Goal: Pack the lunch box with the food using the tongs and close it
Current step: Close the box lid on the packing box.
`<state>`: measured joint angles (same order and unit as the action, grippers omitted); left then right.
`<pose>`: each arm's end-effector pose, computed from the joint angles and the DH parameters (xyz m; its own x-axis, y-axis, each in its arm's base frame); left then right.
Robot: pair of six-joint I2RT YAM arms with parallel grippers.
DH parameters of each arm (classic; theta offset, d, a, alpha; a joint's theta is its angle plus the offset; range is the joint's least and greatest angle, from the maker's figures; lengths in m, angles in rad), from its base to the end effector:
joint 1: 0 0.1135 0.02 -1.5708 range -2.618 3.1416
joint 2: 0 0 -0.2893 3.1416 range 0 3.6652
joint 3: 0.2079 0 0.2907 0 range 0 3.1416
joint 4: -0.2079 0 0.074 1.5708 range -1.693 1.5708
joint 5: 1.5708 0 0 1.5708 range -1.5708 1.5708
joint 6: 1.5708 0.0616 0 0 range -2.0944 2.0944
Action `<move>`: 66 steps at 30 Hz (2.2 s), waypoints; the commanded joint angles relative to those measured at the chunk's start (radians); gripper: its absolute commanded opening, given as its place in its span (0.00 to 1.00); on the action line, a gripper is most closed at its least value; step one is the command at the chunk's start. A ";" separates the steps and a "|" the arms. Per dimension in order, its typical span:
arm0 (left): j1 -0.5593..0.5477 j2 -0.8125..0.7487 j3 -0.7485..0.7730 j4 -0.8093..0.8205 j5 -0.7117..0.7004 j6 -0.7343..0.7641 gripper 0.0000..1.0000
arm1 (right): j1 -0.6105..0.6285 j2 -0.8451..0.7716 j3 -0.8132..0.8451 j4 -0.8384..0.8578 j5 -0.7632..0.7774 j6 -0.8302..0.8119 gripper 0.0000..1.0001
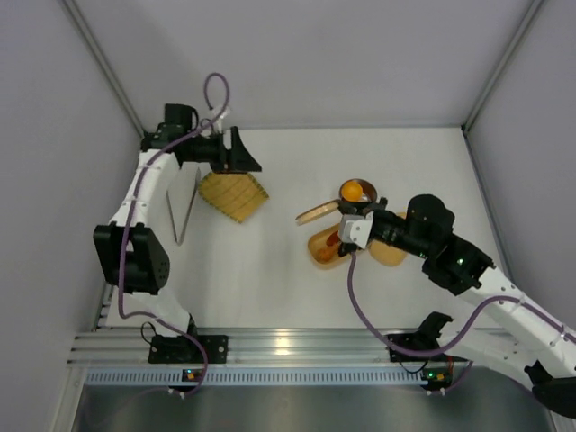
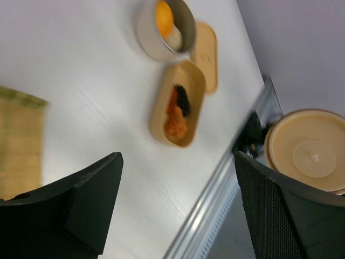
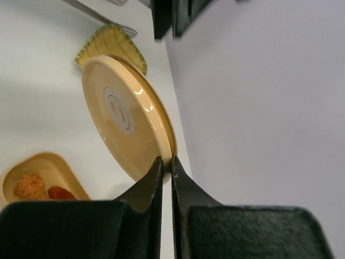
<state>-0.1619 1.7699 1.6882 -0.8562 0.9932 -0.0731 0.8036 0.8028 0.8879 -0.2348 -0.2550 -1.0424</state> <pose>0.4153 -0.1201 0.3469 -0.8358 0.0961 -0.5406 0.5174 0.4673 -0.7169 0.1481 0.1760 0.3856 0.6989 -0.4791 -0.5310 -0.5279 0.1554 -0.8350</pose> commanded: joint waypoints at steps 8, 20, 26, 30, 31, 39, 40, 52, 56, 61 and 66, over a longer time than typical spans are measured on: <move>0.156 -0.254 -0.109 0.278 -0.281 -0.034 0.98 | -0.500 0.353 0.333 -0.300 -0.010 0.729 0.00; 0.156 -0.326 -0.251 0.339 -0.203 -0.050 0.98 | -0.774 0.940 0.759 -0.692 -0.280 1.168 0.00; 0.154 -0.349 -0.286 0.335 -0.197 -0.056 0.98 | -0.793 1.055 0.799 -0.687 -0.329 1.222 0.00; 0.154 -0.351 -0.306 0.339 -0.188 -0.068 0.98 | -0.846 1.095 0.795 -0.673 -0.387 1.260 0.00; 0.154 -0.351 -0.311 0.341 -0.186 -0.073 0.98 | -0.847 1.102 0.795 -0.667 -0.392 1.266 0.00; 0.156 -0.348 -0.311 0.344 -0.177 -0.086 0.98 | -0.882 1.156 0.799 -0.647 -0.452 1.294 0.00; 0.154 -0.345 -0.312 0.342 -0.176 -0.088 0.98 | -0.882 1.159 0.798 -0.647 -0.457 1.294 0.00; 0.156 -0.336 -0.326 0.339 -0.177 -0.088 0.98 | -0.882 1.205 0.813 -0.635 -0.454 1.297 0.00; 0.156 -0.334 -0.332 0.338 -0.174 -0.086 0.98 | -0.882 1.217 0.819 -0.635 -0.444 1.294 0.00; 0.154 -0.325 -0.331 0.341 -0.176 -0.086 0.98 | -0.879 1.239 0.824 -0.635 -0.441 1.291 0.00; 0.154 -0.319 -0.326 0.336 -0.166 -0.083 0.98 | -0.874 1.250 0.826 -0.635 -0.441 1.286 0.00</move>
<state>-0.0093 1.4578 1.3647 -0.5739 0.7963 -0.1585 -0.0666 2.0487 1.6703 -0.8761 -0.6819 0.2382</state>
